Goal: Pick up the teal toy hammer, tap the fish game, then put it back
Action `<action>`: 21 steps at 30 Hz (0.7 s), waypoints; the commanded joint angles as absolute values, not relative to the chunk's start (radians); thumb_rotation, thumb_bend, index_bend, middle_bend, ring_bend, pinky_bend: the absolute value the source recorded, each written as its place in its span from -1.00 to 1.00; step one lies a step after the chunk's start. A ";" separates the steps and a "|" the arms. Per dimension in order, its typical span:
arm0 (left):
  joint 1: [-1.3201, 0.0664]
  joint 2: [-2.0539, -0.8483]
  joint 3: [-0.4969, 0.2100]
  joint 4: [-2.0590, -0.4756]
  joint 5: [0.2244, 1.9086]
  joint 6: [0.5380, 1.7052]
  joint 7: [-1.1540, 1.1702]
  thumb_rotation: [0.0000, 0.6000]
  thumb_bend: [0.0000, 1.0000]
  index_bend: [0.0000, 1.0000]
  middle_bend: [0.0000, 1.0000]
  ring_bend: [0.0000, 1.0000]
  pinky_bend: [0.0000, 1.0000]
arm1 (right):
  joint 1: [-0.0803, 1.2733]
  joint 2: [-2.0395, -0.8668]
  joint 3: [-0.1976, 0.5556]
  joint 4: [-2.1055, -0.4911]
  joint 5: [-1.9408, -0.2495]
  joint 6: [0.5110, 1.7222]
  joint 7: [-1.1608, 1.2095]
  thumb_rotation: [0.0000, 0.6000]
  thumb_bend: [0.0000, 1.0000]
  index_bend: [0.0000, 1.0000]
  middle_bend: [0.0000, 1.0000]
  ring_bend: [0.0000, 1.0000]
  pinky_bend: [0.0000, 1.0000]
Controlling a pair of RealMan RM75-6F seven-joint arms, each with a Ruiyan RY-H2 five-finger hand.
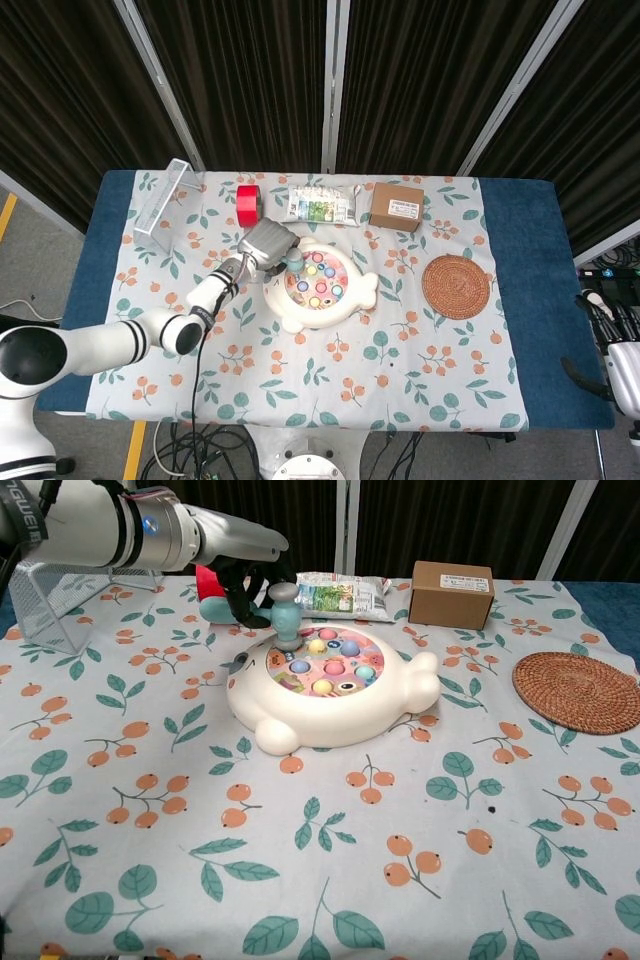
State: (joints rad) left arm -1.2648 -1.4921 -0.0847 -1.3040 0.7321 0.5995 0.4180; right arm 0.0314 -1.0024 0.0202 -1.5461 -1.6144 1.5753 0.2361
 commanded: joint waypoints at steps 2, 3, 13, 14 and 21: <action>-1.259 -1.469 -0.094 -1.335 0.748 0.623 0.408 1.00 0.29 0.25 0.30 0.01 0.08 | 0.029 -1.002 0.021 -1.545 -1.616 1.582 0.237 1.00 -0.64 -0.86 -0.64 -1.00 -1.00; -1.253 -1.452 -0.100 -1.361 0.760 0.639 0.402 1.00 0.29 0.25 0.30 0.01 0.09 | 0.028 -1.002 0.022 -1.544 -1.617 1.585 0.237 1.00 -0.64 -0.86 -0.64 -1.00 -1.00; -1.224 -1.387 -0.097 -1.530 0.854 0.699 0.408 1.00 0.28 0.25 0.30 0.01 0.09 | 0.029 -1.008 0.019 -1.539 -1.628 1.588 0.242 1.00 -0.64 -0.86 -0.64 -1.00 -1.00; -1.227 -1.395 -0.096 -1.525 0.854 0.696 0.411 1.00 0.28 0.25 0.30 0.01 0.08 | 0.029 -1.007 0.019 -1.539 -1.628 1.588 0.242 1.00 -0.64 -0.86 -0.64 -1.00 -1.00; -1.246 -1.460 -0.083 -1.457 0.826 0.690 0.448 1.00 0.29 0.25 0.30 0.01 0.09 | 0.023 -1.003 0.018 -1.541 -1.622 1.590 0.240 1.00 -0.64 -0.86 -0.64 -1.00 -1.00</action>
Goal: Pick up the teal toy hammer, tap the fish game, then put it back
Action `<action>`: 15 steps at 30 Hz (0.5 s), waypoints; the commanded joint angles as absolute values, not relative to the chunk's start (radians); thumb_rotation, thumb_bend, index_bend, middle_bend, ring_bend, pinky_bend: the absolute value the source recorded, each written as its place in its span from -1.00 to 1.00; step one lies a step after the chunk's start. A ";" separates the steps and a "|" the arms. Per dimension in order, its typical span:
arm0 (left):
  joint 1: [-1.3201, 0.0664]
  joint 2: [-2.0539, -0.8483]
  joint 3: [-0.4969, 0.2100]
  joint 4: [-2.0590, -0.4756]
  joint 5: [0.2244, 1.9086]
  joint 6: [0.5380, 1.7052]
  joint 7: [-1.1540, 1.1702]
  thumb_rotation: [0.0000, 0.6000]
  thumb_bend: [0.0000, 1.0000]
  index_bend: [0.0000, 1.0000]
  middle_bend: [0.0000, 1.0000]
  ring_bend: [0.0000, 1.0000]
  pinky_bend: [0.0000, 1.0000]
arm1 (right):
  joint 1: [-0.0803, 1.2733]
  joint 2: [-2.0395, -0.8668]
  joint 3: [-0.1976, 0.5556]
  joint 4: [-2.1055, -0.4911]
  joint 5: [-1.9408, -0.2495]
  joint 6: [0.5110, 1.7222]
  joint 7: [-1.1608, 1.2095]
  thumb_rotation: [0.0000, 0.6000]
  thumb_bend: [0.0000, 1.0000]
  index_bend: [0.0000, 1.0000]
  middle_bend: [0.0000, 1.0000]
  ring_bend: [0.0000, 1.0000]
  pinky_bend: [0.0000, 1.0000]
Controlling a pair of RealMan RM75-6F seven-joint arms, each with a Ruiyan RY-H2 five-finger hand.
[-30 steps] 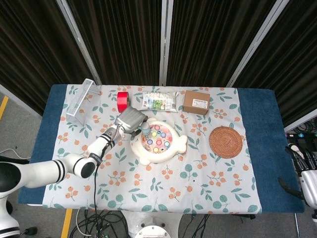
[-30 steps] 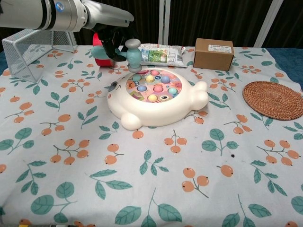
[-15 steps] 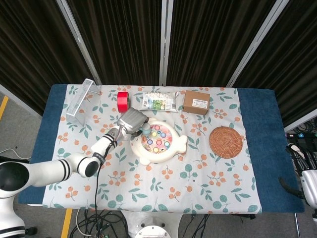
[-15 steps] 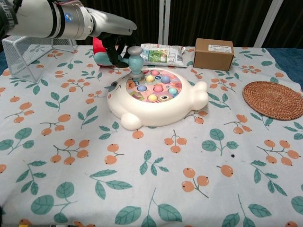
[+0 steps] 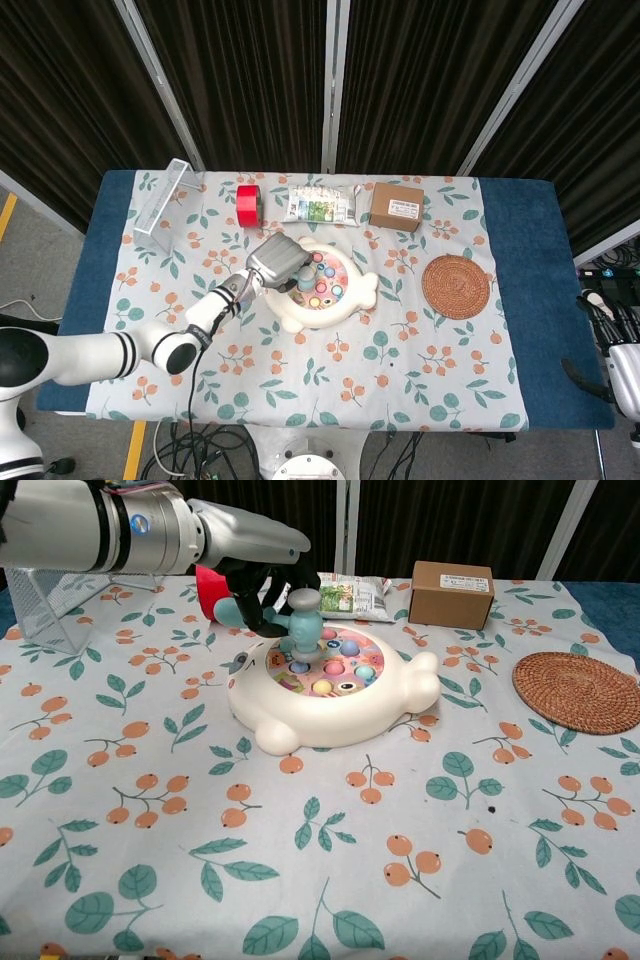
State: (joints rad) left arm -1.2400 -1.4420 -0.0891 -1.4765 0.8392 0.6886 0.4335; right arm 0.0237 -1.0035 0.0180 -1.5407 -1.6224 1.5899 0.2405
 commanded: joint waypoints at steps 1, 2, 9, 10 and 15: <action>-1.246 -1.465 -0.080 -1.450 0.821 0.690 0.451 1.00 0.29 0.25 0.30 0.01 0.09 | 0.023 -1.003 0.018 -1.541 -1.620 1.589 0.240 1.00 -0.64 -0.86 -0.64 -1.00 -1.00; -1.245 -1.468 -0.077 -1.446 0.819 0.691 0.456 1.00 0.29 0.25 0.30 0.01 0.09 | 0.023 -1.003 0.018 -1.541 -1.620 1.588 0.240 1.00 -0.64 -0.86 -0.64 -1.00 -1.00; -1.243 -1.474 -0.066 -1.450 0.811 0.702 0.479 1.00 0.29 0.25 0.30 0.01 0.09 | 0.024 -1.004 0.019 -1.542 -1.621 1.588 0.238 1.00 -0.64 -0.86 -0.64 -1.00 -1.00; -1.240 -1.464 -0.073 -1.461 0.815 0.709 0.474 1.00 0.29 0.25 0.30 0.01 0.08 | 0.023 -1.003 0.019 -1.543 -1.622 1.591 0.238 1.00 -0.64 -0.86 -0.64 -1.00 -1.00; -1.210 -1.404 -0.095 -1.525 0.838 0.751 0.439 1.00 0.29 0.25 0.30 0.01 0.09 | 0.020 -1.003 0.019 -1.543 -1.625 1.598 0.240 1.00 -0.64 -0.86 -0.64 -1.00 -1.00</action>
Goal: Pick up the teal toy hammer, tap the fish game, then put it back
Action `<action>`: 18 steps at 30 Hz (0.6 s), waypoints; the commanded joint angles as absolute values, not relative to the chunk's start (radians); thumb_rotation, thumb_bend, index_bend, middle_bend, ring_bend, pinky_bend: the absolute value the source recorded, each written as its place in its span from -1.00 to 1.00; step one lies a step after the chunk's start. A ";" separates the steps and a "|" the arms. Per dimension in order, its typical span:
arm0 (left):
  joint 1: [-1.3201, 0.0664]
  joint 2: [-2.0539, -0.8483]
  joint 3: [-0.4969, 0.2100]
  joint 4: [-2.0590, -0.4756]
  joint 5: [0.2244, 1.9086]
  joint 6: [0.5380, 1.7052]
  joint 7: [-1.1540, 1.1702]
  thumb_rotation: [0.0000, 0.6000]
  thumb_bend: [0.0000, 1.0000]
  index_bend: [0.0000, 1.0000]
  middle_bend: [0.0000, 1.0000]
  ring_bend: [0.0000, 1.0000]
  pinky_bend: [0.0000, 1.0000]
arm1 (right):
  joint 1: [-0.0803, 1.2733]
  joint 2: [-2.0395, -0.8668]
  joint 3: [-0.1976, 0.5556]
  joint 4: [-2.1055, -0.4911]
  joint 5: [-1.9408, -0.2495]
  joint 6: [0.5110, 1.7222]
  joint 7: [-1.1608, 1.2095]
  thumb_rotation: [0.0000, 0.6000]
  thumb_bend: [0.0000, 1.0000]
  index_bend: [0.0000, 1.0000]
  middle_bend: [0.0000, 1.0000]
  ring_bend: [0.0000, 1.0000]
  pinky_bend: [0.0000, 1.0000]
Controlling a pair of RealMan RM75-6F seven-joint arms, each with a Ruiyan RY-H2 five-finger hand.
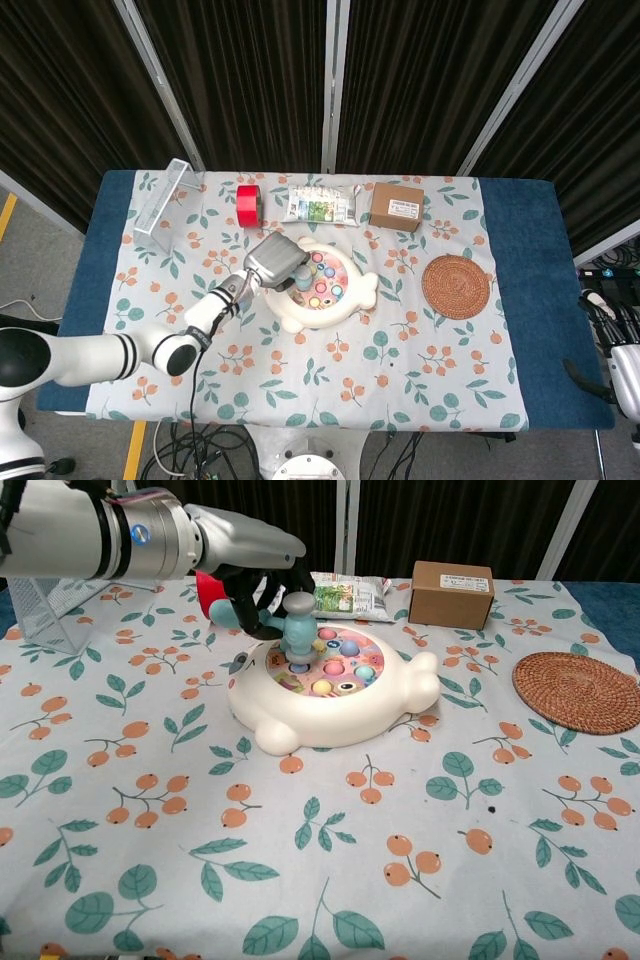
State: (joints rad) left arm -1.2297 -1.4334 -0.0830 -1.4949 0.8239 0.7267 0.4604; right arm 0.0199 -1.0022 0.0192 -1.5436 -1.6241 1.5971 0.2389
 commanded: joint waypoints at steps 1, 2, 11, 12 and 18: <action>-1.195 -1.390 -0.099 -1.539 0.846 0.765 0.422 1.00 0.29 0.25 0.30 0.01 0.08 | 0.020 -1.003 0.019 -1.542 -1.627 1.598 0.241 1.00 -0.64 -0.86 -0.64 -1.00 -1.00; -1.182 -1.379 -0.100 -1.548 0.852 0.774 0.408 1.00 0.29 0.25 0.30 0.01 0.09 | 0.021 -1.003 0.019 -1.542 -1.628 1.598 0.241 1.00 -0.64 -0.86 -0.64 -1.00 -1.00; -0.987 -1.388 -0.055 -1.494 0.973 0.890 0.203 1.00 0.27 0.19 0.23 -0.05 0.06 | 0.031 -1.003 0.018 -1.540 -1.638 1.587 0.243 1.00 -0.64 -0.86 -0.64 -1.00 -1.00; -0.971 -1.395 -0.045 -1.479 0.993 0.897 0.190 1.00 0.26 0.18 0.22 -0.05 0.06 | 0.032 -1.003 0.017 -1.541 -1.639 1.585 0.241 1.00 -0.64 -0.86 -0.64 -1.00 -1.00; -0.899 -1.454 -0.018 -1.385 1.061 0.913 0.128 1.00 0.13 0.06 0.18 -0.07 0.04 | 0.040 -1.004 0.017 -1.550 -1.643 1.577 0.231 1.00 -0.64 -0.86 -0.64 -1.00 -1.00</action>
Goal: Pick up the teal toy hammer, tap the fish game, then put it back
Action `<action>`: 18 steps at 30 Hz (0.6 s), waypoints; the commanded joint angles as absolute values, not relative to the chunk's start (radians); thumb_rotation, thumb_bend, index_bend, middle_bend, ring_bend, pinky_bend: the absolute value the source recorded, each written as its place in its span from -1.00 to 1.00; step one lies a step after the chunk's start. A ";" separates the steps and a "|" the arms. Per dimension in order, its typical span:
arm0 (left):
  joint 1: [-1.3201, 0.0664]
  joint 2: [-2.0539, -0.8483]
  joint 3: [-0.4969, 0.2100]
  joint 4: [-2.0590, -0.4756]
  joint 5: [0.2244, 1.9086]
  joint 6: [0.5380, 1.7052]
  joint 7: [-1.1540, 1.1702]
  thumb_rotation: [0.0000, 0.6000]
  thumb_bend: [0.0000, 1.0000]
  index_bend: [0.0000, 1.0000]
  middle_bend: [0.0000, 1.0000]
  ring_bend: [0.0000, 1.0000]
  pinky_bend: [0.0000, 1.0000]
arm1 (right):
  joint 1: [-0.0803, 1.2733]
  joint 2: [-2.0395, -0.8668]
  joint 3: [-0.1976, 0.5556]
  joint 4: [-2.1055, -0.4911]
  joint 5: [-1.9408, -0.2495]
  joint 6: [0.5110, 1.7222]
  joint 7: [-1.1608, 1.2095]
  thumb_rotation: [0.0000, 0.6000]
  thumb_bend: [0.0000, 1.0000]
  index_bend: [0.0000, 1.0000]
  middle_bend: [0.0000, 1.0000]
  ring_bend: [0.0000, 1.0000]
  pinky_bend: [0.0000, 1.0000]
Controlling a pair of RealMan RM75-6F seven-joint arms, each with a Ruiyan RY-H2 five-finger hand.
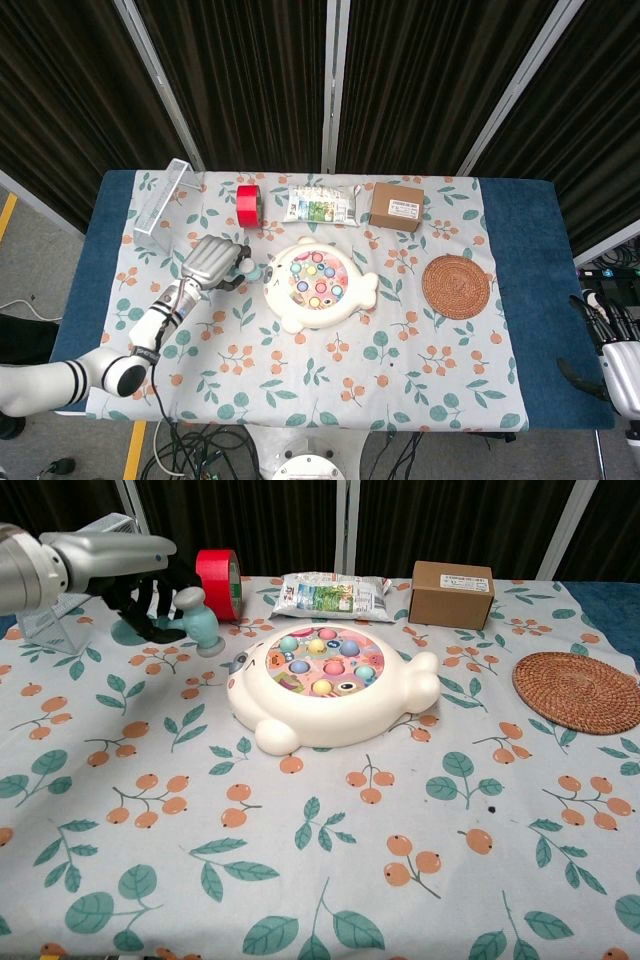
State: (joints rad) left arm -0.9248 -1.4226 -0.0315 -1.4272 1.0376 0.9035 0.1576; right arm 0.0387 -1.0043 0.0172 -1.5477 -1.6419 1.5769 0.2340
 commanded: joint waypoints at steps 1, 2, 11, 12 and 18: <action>-0.893 -1.464 -0.017 -1.369 1.067 0.911 0.123 1.00 0.11 0.06 0.17 -0.08 0.02 | 0.040 -1.003 0.018 -1.552 -1.644 1.578 0.230 1.00 -0.64 -0.86 -0.64 -1.00 -1.00; -0.886 -1.477 -0.015 -1.348 1.074 0.907 0.122 1.00 0.09 0.06 0.16 -0.09 0.00 | 0.040 -1.002 0.018 -1.554 -1.644 1.579 0.227 1.00 -0.64 -0.86 -0.64 -1.00 -1.00; -0.852 -1.509 -0.021 -1.289 1.106 0.891 0.141 1.00 -0.12 0.01 0.08 -0.18 -0.07 | 0.035 -1.000 0.016 -1.564 -1.639 1.580 0.219 1.00 -0.64 -0.86 -0.64 -1.00 -1.00; -0.850 -1.510 -0.023 -1.287 1.106 0.888 0.145 1.00 -0.17 -0.01 0.07 -0.19 -0.08 | 0.035 -1.000 0.016 -1.564 -1.638 1.580 0.219 1.00 -0.64 -0.86 -0.64 -1.00 -1.00; -0.839 -1.506 -0.029 -1.296 1.093 0.860 0.179 1.00 -0.36 -0.13 -0.04 -0.26 -0.14 | 0.032 -1.000 0.015 -1.562 -1.637 1.584 0.221 1.00 -0.64 -0.86 -0.64 -1.00 -1.00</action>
